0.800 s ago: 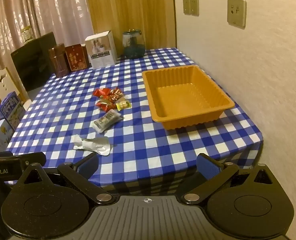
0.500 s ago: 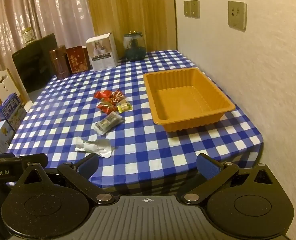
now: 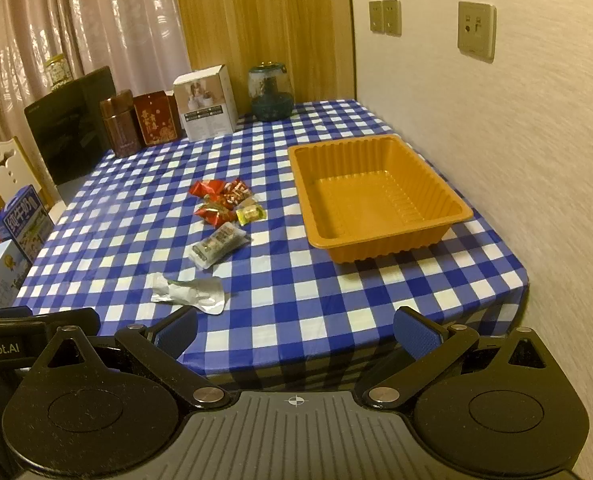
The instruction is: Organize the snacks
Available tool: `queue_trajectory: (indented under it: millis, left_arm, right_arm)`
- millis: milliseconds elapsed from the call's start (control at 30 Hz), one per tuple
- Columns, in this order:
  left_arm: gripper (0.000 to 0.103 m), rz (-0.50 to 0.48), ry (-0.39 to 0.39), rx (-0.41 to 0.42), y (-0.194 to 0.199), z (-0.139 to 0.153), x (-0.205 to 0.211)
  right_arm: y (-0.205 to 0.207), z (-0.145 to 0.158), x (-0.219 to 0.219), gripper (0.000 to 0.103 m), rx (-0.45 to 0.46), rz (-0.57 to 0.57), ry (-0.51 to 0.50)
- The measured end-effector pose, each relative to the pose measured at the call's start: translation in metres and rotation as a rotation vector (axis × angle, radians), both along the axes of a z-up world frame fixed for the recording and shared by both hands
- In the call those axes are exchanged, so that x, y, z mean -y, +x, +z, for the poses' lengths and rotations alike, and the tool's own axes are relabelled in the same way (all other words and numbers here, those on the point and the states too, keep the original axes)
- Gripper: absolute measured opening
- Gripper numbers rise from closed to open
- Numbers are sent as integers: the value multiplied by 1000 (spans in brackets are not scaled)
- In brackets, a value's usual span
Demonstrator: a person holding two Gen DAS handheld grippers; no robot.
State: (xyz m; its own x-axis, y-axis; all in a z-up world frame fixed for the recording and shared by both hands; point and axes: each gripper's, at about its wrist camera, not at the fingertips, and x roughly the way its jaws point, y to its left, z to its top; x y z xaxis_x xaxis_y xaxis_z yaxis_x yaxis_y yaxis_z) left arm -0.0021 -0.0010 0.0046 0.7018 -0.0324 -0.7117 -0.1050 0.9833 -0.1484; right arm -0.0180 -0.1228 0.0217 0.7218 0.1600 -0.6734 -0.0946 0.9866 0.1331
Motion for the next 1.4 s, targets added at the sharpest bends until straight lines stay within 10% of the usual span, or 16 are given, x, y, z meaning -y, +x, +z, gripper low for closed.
queue_trajectory:
  millis: [1400]
  left_arm:
    - [103, 2, -4, 1, -1, -2, 2]
  right_arm:
    - [0, 0, -2, 103, 5, 2, -4]
